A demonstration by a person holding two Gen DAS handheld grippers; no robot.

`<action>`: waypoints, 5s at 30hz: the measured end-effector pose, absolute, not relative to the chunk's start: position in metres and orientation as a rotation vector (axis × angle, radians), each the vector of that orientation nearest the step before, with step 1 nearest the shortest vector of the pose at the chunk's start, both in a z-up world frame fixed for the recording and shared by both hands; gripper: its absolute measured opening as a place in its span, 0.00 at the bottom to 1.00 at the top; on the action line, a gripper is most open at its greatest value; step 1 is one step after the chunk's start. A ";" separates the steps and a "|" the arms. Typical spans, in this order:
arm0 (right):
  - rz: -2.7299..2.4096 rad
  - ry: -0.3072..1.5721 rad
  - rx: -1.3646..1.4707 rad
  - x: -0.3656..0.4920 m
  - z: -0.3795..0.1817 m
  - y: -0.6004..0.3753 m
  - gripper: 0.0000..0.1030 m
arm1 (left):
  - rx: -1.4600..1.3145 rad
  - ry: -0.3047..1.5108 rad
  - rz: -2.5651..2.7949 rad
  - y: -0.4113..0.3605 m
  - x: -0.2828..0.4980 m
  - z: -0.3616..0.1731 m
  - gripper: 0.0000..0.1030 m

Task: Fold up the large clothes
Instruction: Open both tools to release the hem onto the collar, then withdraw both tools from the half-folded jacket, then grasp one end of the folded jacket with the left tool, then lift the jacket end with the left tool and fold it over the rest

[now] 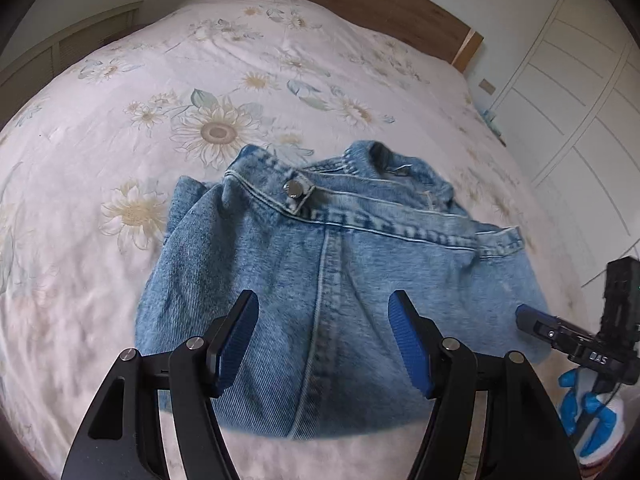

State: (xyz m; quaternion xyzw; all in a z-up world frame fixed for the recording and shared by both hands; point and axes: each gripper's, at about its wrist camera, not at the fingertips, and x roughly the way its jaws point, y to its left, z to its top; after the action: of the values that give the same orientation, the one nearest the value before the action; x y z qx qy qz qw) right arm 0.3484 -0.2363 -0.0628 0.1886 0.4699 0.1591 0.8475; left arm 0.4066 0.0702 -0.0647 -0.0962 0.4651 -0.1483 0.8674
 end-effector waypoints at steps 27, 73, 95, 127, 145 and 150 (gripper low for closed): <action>0.110 0.937 0.123 0.366 -0.069 -0.286 0.65 | -0.095 0.913 -0.243 0.097 0.381 -0.061 0.66; 0.067 0.888 0.265 0.098 -0.006 -0.345 0.66 | -0.449 0.854 -0.090 0.176 0.190 0.024 0.72; -0.127 0.873 0.348 0.048 -0.008 -0.387 0.73 | -0.695 0.926 -0.138 0.187 0.189 -0.064 0.74; -0.218 0.990 0.413 0.092 -0.076 -0.428 0.73 | -1.247 0.754 -0.173 0.188 0.322 -0.146 0.59; -0.215 0.983 0.492 0.096 -0.099 -0.454 0.73 | -1.276 0.770 -0.137 0.192 0.369 -0.138 0.14; -0.134 0.982 0.550 0.109 -0.103 -0.441 0.73 | -1.211 0.780 -0.183 0.179 0.386 -0.111 0.13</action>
State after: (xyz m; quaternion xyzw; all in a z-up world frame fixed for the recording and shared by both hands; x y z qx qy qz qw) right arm 0.1086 -0.4415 -0.1025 0.2607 0.4653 -0.0634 0.8435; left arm 0.3861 0.1787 -0.1105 -0.5537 0.3566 -0.0836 0.7479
